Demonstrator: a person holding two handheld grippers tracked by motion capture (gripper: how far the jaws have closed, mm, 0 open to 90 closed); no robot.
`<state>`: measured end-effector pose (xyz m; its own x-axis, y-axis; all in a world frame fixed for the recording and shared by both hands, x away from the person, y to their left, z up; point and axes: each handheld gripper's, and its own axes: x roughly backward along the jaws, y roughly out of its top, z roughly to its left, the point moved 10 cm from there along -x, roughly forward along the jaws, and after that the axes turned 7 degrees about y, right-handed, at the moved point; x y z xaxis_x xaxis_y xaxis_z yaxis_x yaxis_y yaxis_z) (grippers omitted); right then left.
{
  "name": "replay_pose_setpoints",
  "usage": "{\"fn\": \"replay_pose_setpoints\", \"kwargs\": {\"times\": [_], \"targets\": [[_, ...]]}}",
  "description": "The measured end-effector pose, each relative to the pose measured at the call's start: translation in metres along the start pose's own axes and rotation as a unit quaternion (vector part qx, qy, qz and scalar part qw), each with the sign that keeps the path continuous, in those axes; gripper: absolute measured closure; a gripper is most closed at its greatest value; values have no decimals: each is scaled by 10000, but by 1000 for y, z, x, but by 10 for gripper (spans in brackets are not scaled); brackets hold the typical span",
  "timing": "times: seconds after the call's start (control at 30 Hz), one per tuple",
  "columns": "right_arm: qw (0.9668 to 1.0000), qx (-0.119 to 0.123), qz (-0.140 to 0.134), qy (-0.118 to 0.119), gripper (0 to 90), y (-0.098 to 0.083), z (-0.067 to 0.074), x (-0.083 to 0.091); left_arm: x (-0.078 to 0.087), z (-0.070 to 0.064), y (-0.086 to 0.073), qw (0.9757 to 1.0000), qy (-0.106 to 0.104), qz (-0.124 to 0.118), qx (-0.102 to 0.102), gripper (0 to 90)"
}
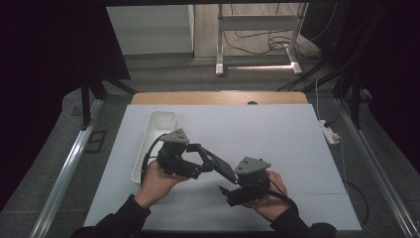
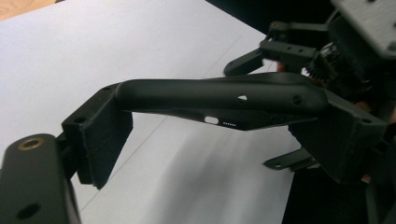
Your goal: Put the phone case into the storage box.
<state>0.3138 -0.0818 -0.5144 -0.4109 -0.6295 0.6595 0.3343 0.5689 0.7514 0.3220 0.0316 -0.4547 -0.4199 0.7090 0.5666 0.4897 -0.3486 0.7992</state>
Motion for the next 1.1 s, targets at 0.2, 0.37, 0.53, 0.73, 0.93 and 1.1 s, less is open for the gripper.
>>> {"fn": "replay_pose_setpoints", "kwargs": {"times": [0.2, 0.37, 0.53, 0.73, 0.93, 1.1], "targets": [[9999, 124, 13, -119, 105, 2, 0, -4, 0, -8, 2, 10000, -18, -4, 3, 151], [9990, 299, 64, -327, 234, 2, 2, -10, -2, -13, 2, 10000, -48, 35, 37, 150], [9980, 422, 49, -474, 345, 2, 1, -9, -2, -14, 3, 10000, -26, 58, 74, 149], [9971, 505, 89, -571, 523, 2, 1, -9, -1, -16, 4, 9998, -39, 65, 161, 149], [9953, 687, 122, -675, 669, 1, 1, -8, -1, -15, 5, 9998, -8, 41, 185, 146], [9939, 827, 168, -712, 789, 1, 3, -8, -1, -13, 6, 9996, 16, 6, 294, 138]]}}
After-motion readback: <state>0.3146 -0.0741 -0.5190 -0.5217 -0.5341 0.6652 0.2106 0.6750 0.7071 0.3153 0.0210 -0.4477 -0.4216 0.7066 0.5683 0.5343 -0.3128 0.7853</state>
